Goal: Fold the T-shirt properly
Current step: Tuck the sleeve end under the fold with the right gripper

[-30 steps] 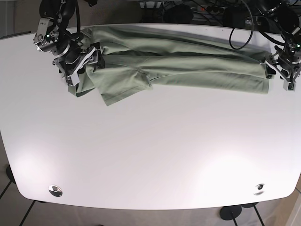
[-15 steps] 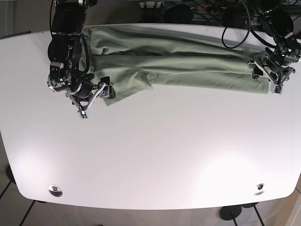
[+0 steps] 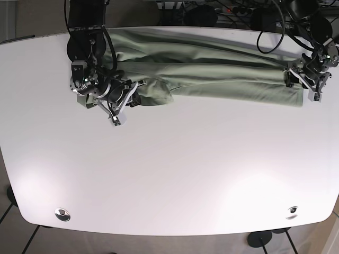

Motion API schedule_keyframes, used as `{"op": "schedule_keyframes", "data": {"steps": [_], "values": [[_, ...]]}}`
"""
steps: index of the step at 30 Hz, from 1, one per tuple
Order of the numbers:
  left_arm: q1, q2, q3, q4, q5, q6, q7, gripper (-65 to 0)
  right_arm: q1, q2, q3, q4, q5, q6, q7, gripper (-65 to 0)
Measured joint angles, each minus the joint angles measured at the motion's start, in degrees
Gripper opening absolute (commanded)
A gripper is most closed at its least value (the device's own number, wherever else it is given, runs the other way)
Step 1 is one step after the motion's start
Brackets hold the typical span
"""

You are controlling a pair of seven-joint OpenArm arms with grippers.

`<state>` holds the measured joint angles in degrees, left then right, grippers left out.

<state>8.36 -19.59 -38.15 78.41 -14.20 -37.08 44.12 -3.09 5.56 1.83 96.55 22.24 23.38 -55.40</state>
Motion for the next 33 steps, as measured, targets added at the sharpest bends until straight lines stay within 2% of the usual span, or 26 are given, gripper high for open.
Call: {"op": "schedule_keyframes", "data": {"steps": [4, 7, 8, 12, 14, 17, 18, 20, 22, 24, 27, 29, 31, 32, 33], "values": [[0.22, 0.02, 0.02, -0.39, 0.66, 0.07, -1.84, -28.5, -4.81, -0.68, 5.92, 12.83, 0.42, 0.13, -5.22, -63.3], [0.2, 0.11, 0.02, -0.44, 0.87, 0.15, -1.81, -28.5, -9.03, -1.88, 10.84, 18.56, 0.52, 0.61, -7.5, -63.3], [0.2, 0.07, 0.02, -0.44, 0.81, 0.13, -1.84, -28.5, -10.01, -2.08, 11.91, 18.86, 0.92, 0.61, -8.5, -63.3], [0.2, 0.04, 0.02, -0.44, 0.85, 0.15, -1.88, -28.5, -14.8, -1.95, 19.04, 18.82, 10.64, 0.55, -10.67, -63.1], [0.2, 0.02, 0.02, -0.44, 0.85, 0.15, -1.86, -28.5, -18.14, -1.77, 21.16, 18.8, 12.37, 0.15, -11.3, -62.6], [0.2, 0.0, 0.07, -0.44, 0.83, 0.13, -1.86, -28.5, -19.5, -1.95, 21.22, 18.03, 12.59, 0.17, -10.82, -61.8], [0.2, 0.0, 0.07, -0.44, 0.85, 0.13, -1.86, -28.5, -19.74, -1.49, 21.2, 17.49, 12.61, 0.15, -10.84, -59.3], [0.07, -0.02, 0.07, -0.46, 0.87, 0.13, -1.81, -28.5, -20.39, 0.61, 21.62, 17.49, 12.09, 0.11, -10.84, -43.4], [0.02, -0.07, 0.11, -0.48, 1.05, 0.13, -1.75, -28.5, -21.33, 0.81, 24.63, 18.82, 13.09, 0.0, -10.82, -26.0], [0.02, -0.15, 0.17, -0.48, 1.01, 0.11, -1.77, -28.5, -21.55, 1.11, 26.51, 18.97, 17.44, 0.17, -10.84, -20.6], [0.02, -0.13, 0.17, -0.5, 1.05, 0.13, -1.77, -28.5, -20.41, 3.43, 24.61, 18.88, 25.29, 0.48, -10.88, -20.6], [0.02, -0.11, 0.17, -0.48, 1.05, 0.11, -1.75, -28.5, -18.18, 3.63, 21.31, 18.64, 26.25, 0.35, -10.71, -21.1], [0.02, 0.0, 0.17, -0.37, 1.05, 0.09, -1.77, -28.5, -16.87, 3.3, 17.62, 15.82, 27.5, 0.2, -10.27, -31.9], [0.02, 0.0, 0.15, -0.37, 1.05, 0.09, -1.77, -28.5, -17.0, 2.97, 17.31, 13.44, 24.26, 0.2, -10.43, -43.4], [0.02, 0.0, -0.02, -0.37, 1.05, 0.09, -1.77, -28.5, -17.11, 2.82, 17.57, 11.65, 21.03, 0.04, -10.43, -50.3]]}}
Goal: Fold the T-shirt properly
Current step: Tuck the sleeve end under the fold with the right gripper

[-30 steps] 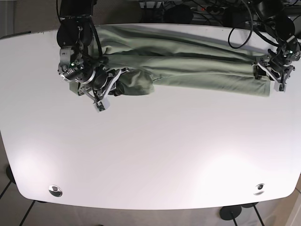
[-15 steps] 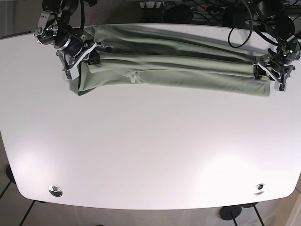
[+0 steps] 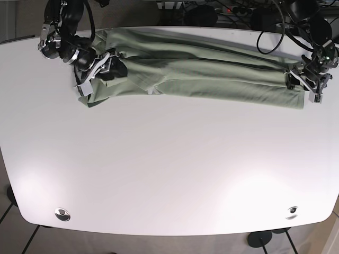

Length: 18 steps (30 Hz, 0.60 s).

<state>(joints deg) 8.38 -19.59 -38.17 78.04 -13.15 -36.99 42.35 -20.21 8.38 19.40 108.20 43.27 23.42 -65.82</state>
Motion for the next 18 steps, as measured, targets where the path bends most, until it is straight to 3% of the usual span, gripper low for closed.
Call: {"op": "schedule_keyframes", "data": {"steps": [2, 5, 9, 14, 18], "values": [[0.0, 0.37, -1.75, -0.13, 0.0, -0.22, 0.04, -28.5, -0.11, -0.94, 0.44, -3.82, -6.14, -0.07, 2.19, -58.7], [-0.02, 0.35, -4.28, -2.36, -0.48, -0.35, -0.57, -28.5, 1.14, -1.62, -0.04, -9.16, -8.98, 1.36, 9.14, -54.5], [-3.08, -0.13, -4.48, -7.65, -1.05, -0.2, -2.03, -28.3, 7.41, -1.2, 0.0, -16.33, -9.05, 2.14, 10.97, -54.9], [-10.45, -0.5, -4.31, -14.6, -0.17, 0.04, -1.31, -28.2, 13.64, -1.14, -0.02, -20.48, -14.19, 2.25, 13.11, -54.7], [-8.17, 1.62, -8.17, -5.16, -3.58, -3.15, 9.05, -27.5, 13.03, -0.96, 0.0, -18.51, -13.44, 1.49, 12.39, -54.7]]}}
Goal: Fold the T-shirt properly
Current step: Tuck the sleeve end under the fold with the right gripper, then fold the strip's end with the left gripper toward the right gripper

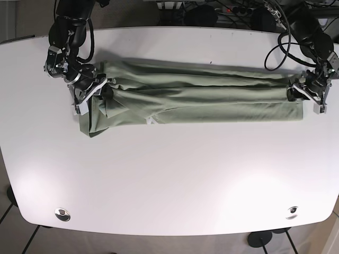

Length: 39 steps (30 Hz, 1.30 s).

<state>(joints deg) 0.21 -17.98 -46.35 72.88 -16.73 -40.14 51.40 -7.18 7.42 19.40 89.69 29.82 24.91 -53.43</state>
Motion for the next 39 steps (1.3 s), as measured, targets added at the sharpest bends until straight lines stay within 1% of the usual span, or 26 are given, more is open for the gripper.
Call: {"op": "schedule_keyframes", "data": {"steps": [1, 2, 3, 4, 5, 7, 10, 12, 14, 16, 17, 19, 22, 23, 25, 26, 27, 29, 30, 32, 34, 37, 39], "values": [[0.55, 0.02, -1.84, 1.33, -1.57, 0.02, 1.86, -25.3, -0.33, 0.11, 0.0, 0.63, -0.04, -0.2, -0.7, -54.7], [0.72, -0.39, -3.45, 1.92, -2.84, 0.04, 4.15, -21.5, -0.63, 0.17, -0.02, 1.16, -0.13, -0.5, -0.81, -54.7], [0.63, -1.01, -5.55, 2.01, -5.05, 0.24, 6.4, -16.4, -1.25, 0.15, 0.0, 1.7, -0.24, -0.5, -0.79, -54.7], [0.57, -1.11, -6.69, 2.03, -6.88, 0.24, 7.02, -15.0, -1.46, 0.07, 0.02, 1.84, -0.24, -0.5, -0.74, -54.7], [0.52, -1.09, -7.21, 2.08, -8.61, 0.22, 7.87, -15.3, -1.55, 0.04, 0.02, 1.86, -0.24, -0.5, -0.74, -54.7], [0.57, -0.81, -7.26, 2.08, -10.16, 0.22, 8.79, -15.0, -1.46, 0.04, 0.02, 1.86, -0.24, -0.5, -0.79, -54.7], [0.61, -0.68, -5.77, 2.03, -10.38, 0.22, 9.53, -15.0, -1.53, 0.04, 0.02, 1.86, -0.26, -0.5, -0.79, -54.7], [0.26, -0.79, -4.44, -0.68, -10.84, 0.2, 9.46, -15.0, -1.55, 0.04, 0.02, 1.88, -0.24, -0.5, -0.79, -54.7], [0.2, -0.96, -4.31, -4.28, -12.72, -0.04, 8.13, -15.1, -1.55, 0.02, 0.0, 1.88, -0.26, -0.5, -0.76, -54.7], [-0.28, -1.33, -4.33, -6.36, -13.25, -0.04, 7.04, -15.4, -1.55, 0.02, 0.04, 1.88, -0.24, -0.5, -0.76, -54.7], [-0.37, -1.42, -4.09, -6.84, -13.6, -0.04, 6.69, -17.5, -1.55, 0.02, 0.04, 1.88, -0.26, -0.48, -0.79, -54.7], [-0.26, -1.73, -1.01, -6.99, -13.55, 0.0, 6.16, -32.6, -1.55, 0.02, 0.04, 1.88, -0.26, -0.5, -0.76, -54.7], [-1.36, -1.05, 1.25, -7.26, -13.57, 0.0, 6.71, -59.9, -1.55, 0.0, 0.04, 1.86, -0.24, -0.5, -0.76, -54.7], [-1.88, -0.72, 0.92, -7.26, -13.2, 0.0, 7.41, -64.0, -1.55, 0.0, 0.04, 1.86, -0.24, -0.48, -0.76, -54.7], [-1.75, -0.46, 0.44, -5.2, -12.44, 0.02, 8.79, -62.4, -1.55, -0.11, 0.04, 1.86, -0.26, -0.5, -0.76, -54.7], [-0.87, -0.07, 0.35, -0.24, -10.4, 0.2, 10.88, -62.6, -1.55, -0.13, 0.04, 1.86, -0.24, -0.5, -0.76, -54.9], [0.46, 0.57, 0.35, 6.82, -10.36, 0.2, 11.5, -62.6, -1.55, -0.17, 0.02, 1.86, -0.2, -0.46, -0.81, -54.9], [1.16, 2.73, 0.35, 16.7, -10.95, 0.22, 12.5, -62.4, -1.6, -0.24, 0.0, 1.84, -0.02, -0.46, -0.79, -54.9], [1.22, 4.13, 0.83, 20.81, -10.95, 0.22, 14.1, -62.4, -1.57, -0.26, 0.02, 1.81, -0.02, -0.46, -0.81, -54.9], [1.57, 6.62, 4.04, 27.32, -10.73, 0.22, 17.64, -62.4, -1.6, -0.24, 0.04, 1.81, -0.02, -0.48, -0.79, -54.9], [3.48, 10.78, 9.75, 32.48, -10.78, 0.22, 18.36, -62.2, -1.57, -0.24, 0.04, 1.81, -0.04, -0.48, -0.79, -54.9], [4.68, 15.85, 17.16, 33.4, -10.6, 0.2, 18.75, -62.2, -1.55, -0.22, 0.04, 1.77, -0.02, -0.46, -0.79, -54.9], [4.83, 18.25, 19.67, 33.38, -10.38, 0.2, 18.88, -62.2, -1.57, -0.24, 0.04, 1.77, -0.04, -0.48, -0.76, -54.9]]}}
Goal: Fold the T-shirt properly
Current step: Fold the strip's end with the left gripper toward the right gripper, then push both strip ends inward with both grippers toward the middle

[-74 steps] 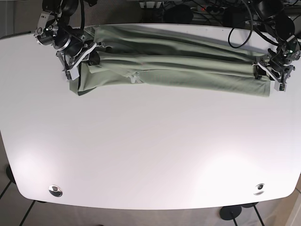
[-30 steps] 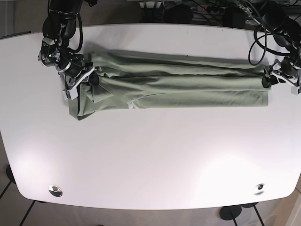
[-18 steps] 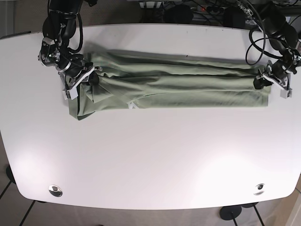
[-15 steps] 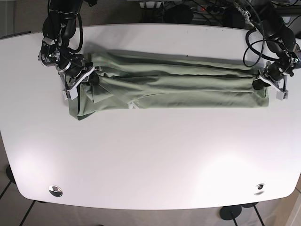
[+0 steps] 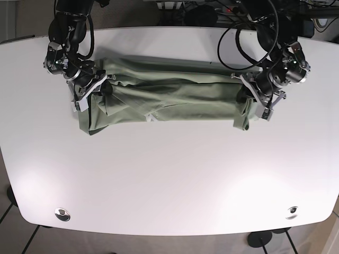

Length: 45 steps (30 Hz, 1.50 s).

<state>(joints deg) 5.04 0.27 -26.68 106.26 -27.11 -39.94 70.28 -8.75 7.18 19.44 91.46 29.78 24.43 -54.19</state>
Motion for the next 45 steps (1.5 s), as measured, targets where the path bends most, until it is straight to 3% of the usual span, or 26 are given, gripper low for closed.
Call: {"op": "schedule_keyframes", "data": {"steps": [6, 12, 13, 16, 18, 21, 26, 28, 31, 33, 35, 38, 39, 45], "values": [[-0.57, 3.76, 7.67, -0.48, 0.07, 1.75, -0.55, -62.1, 0.0, -0.83, 0.17, 0.0, -0.02, -0.02, 0.2, -54.9], [-2.4, 3.58, 12.63, -6.75, 0.11, 5.44, -6.62, -61.5, 0.0, -0.98, 0.17, 0.0, -0.02, -0.02, 0.17, -54.9], [-2.38, 3.67, 13.51, -7.5, 0.09, 5.73, -6.71, -58.7, 0.0, -0.98, 0.17, 0.0, -0.04, -0.02, 0.17, -54.9], [-2.47, 3.65, 16.7, -7.98, 0.07, 8.76, -6.32, -38.9, 0.0, -0.98, 0.17, 0.0, -0.02, -0.02, 0.17, -54.9], [-3.13, 3.65, 18.38, -7.98, 0.07, 12.26, -6.54, -32.6, 0.0, -0.98, 0.17, 0.0, -0.02, -0.02, 0.17, -54.9], [-3.56, 3.1, 24.79, -7.89, 0.22, 16.81, -6.54, -30.0, 0.0, -0.96, 0.17, 0.0, -0.04, -0.02, 0.17, -54.9], [-5.55, 3.37, 36.98, -4.02, -0.76, 17.14, -6.64, -29.7, 0.0, -0.96, 0.09, 0.2, -0.02, -0.02, 0.13, -54.9], [-5.55, 3.69, 36.59, -2.25, -1.11, 17.0, -6.27, -29.7, -0.15, -1.07, 0.0, 1.84, 0.31, -0.44, -1.11, -54.9], [-6.34, 1.27, 28.87, -0.07, -1.18, 17.0, -6.6, -29.9, -0.48, -0.44, 0.48, 5.22, 6.43, -0.76, -1.55, -54.1], [-5.95, -1.84, 22.47, 0.28, 0.15, 15.12, -6.47, -30.7, 0.24, 1.79, 0.39, 6.93, 12.31, -0.9, -1.51, -48.0], [-4.07, -3.61, 15.8, -0.07, -0.17, 9.49, -6.67, -43.9, 0.83, 3.8, 3.91, 6.93, 19.89, -0.9, -1.57, -29.0], [-2.58, -5.05, 10.6, -5.01, -0.24, 5.01, -6.47, -60.1, 0.92, 4.98, 10.38, 3.48, 22.6, -1.42, -1.46, -6.7], [-2.36, -5.62, 9.68, -6.47, -0.31, 3.8, -6.49, -60.6, 0.92, 5.05, 11.23, 2.12, 23.47, -1.49, -1.49, -3.5], [-1.86, -6.36, 4.81, -16.87, -0.83, 0.31, -7.3, -60.8, 0.96, 6.62, 12.85, -8.85, 24.48, -1.31, -1.46, -3.2]]}}
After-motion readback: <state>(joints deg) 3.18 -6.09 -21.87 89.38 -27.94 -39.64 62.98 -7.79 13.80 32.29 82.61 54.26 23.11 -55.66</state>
